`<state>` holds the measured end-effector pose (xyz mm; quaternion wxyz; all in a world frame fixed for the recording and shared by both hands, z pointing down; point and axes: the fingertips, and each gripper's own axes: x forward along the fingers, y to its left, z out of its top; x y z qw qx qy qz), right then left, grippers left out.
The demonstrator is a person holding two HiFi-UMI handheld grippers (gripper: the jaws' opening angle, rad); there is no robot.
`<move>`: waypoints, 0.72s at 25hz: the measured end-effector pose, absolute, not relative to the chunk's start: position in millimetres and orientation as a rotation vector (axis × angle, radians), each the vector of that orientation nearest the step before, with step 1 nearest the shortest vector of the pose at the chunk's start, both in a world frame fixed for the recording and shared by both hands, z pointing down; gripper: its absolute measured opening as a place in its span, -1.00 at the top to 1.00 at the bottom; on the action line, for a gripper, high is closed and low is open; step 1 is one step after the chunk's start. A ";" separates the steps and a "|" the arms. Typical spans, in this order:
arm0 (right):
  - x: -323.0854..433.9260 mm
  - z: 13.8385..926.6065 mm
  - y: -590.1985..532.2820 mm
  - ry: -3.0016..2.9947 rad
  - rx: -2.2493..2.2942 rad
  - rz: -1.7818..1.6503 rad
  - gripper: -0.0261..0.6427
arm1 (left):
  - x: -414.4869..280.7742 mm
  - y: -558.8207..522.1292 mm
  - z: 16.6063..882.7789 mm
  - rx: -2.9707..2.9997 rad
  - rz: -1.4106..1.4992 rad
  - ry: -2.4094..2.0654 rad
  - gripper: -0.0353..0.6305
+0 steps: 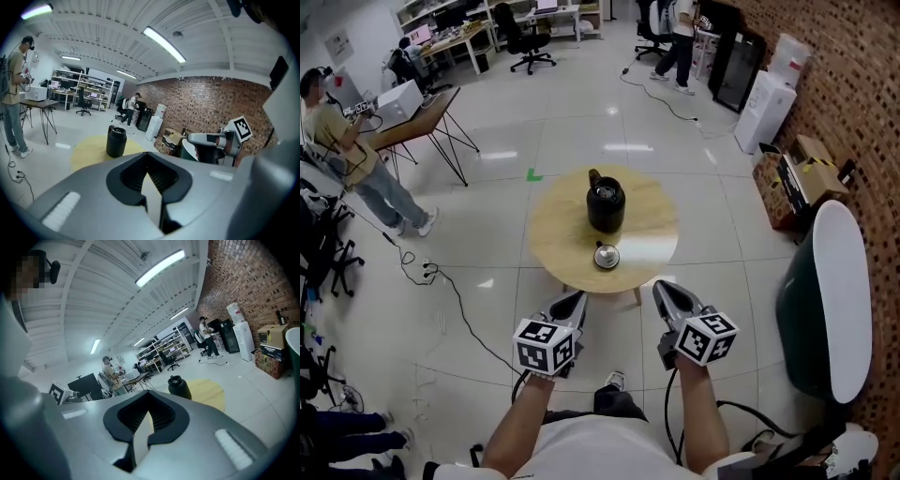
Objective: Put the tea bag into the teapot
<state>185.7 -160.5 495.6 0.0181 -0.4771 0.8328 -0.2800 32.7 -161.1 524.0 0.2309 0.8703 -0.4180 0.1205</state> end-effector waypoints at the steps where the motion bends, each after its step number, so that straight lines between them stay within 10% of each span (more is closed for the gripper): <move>1: 179.7 495.4 -152.2 2.590 -1.485 -0.864 0.92 | 28.8 -153.7 524.7 2.395 0.326 -1.144 0.86; 18: 27.3 493.9 28.9 2.663 -1.785 -0.677 0.92 | -89.5 -9.0 513.9 2.503 0.216 -1.044 0.86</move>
